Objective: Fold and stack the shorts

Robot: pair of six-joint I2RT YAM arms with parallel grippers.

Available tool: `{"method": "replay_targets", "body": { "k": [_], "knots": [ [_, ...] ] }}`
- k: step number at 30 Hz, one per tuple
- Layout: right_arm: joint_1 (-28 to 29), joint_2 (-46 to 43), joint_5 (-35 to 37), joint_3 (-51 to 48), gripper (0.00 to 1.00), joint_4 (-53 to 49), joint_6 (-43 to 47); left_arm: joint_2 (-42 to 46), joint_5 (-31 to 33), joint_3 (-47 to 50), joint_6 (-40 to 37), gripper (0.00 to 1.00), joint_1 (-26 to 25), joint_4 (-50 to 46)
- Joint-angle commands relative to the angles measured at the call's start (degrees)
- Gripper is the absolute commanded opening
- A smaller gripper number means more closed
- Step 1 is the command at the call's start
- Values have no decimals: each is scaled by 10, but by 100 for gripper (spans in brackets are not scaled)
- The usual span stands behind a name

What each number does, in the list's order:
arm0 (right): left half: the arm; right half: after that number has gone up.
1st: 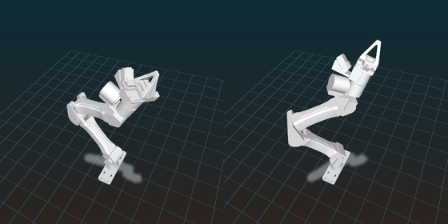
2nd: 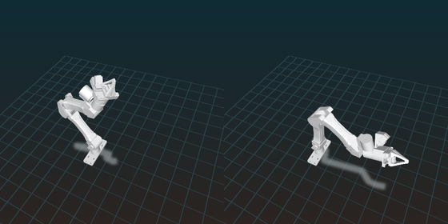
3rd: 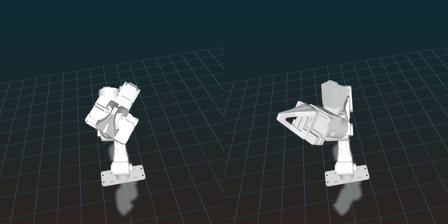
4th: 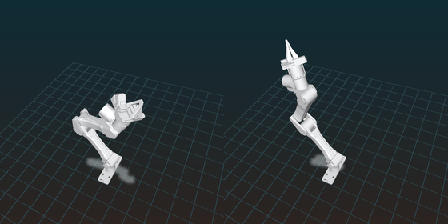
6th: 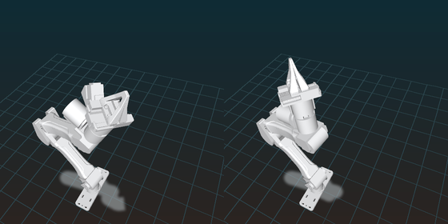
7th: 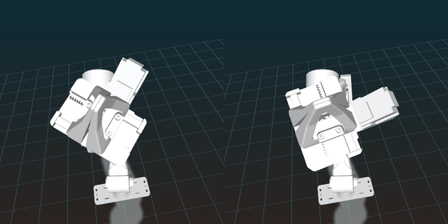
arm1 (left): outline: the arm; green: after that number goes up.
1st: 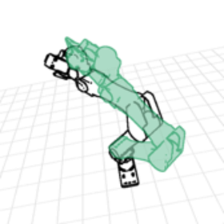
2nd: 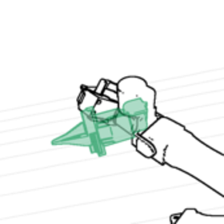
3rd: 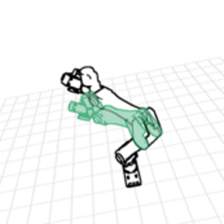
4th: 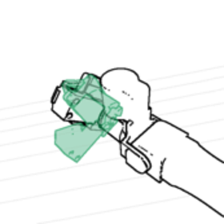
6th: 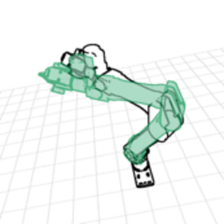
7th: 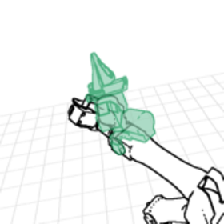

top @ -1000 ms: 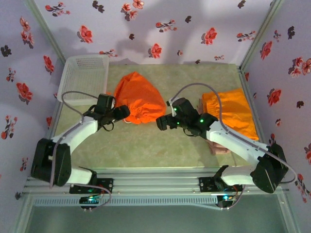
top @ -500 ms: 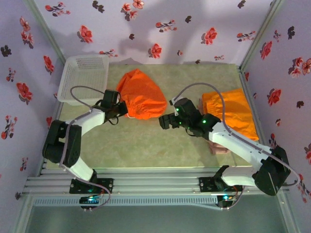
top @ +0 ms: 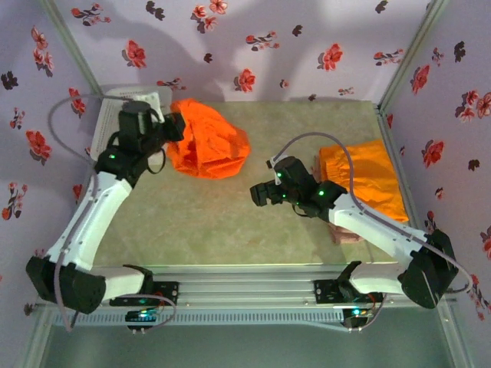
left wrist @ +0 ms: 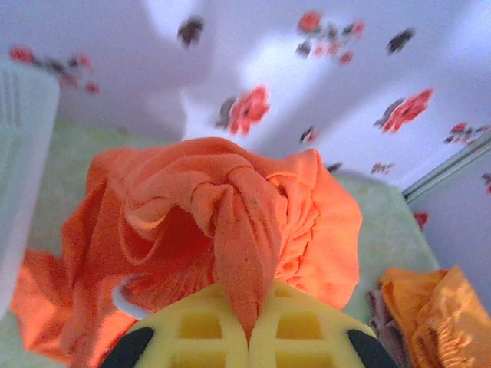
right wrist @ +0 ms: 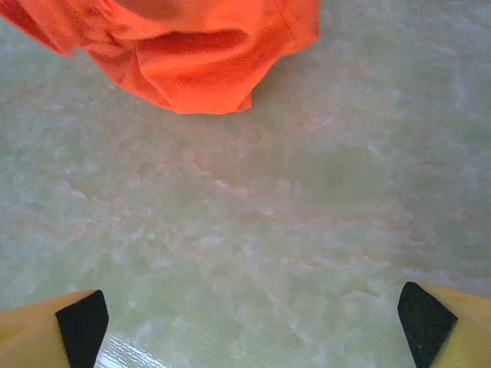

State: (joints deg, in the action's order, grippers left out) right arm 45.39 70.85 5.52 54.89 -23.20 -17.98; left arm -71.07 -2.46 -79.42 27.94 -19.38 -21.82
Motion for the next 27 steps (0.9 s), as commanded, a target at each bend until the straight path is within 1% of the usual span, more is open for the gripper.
{"method": "replay_targets", "body": {
  "k": [1, 6, 9, 11, 12, 15, 17, 19, 20, 21, 22, 23, 24, 25, 26, 27],
  "knots": [
    [3, -23, -11, -1, 99, 36, 2, 18, 38, -98, -43, 0, -10, -54],
    [4, -46, -18, -6, 99, 46, -3, 0, 91, -236, -90, 0, -44, -97],
    [4, -55, -26, -7, 99, 46, -4, -28, 142, -306, -122, 0, -73, -126],
    [4, -60, -34, -8, 99, 49, -7, -52, 187, -341, -143, 0, -106, -138],
    [4, -62, -36, -9, 99, 52, -7, -64, 198, -351, -149, 0, -120, -139],
    [4, -76, -33, -16, 99, 53, -8, -118, 203, -380, -155, 0, -167, -148],
    [4, -94, -18, -23, 99, 47, -10, -162, 204, -388, -151, 0, -200, -150],
    [4, -119, 12, -35, 99, 32, -18, -205, 206, -391, -144, 0, -226, -151],
    [4, -133, 43, -40, 99, 16, -30, -227, 202, -390, -137, 2, -238, -152],
    [3, -145, 71, -45, 99, -3, -43, -252, 195, -390, -124, 7, -247, -154],
    [3, -160, 108, -53, 99, -24, -59, -279, 169, -389, -108, 20, -254, -155],
    [1, -174, 140, -62, 99, -45, -80, -307, 121, -389, -89, 38, -255, -150],
    [-1, -189, 164, -71, 99, -60, -95, -333, 68, -389, -75, 49, -254, -143],
    [-6, -205, 177, -84, 99, -76, -110, -361, 13, -396, -62, 63, -254, -139],
    [-12, -220, 180, -97, 99, -85, -124, -395, -28, -412, -56, 75, -254, -145],
    [-19, -233, 180, -110, 99, -90, -136, -419, -49, -434, -55, 80, -254, -161]
  ]
}}
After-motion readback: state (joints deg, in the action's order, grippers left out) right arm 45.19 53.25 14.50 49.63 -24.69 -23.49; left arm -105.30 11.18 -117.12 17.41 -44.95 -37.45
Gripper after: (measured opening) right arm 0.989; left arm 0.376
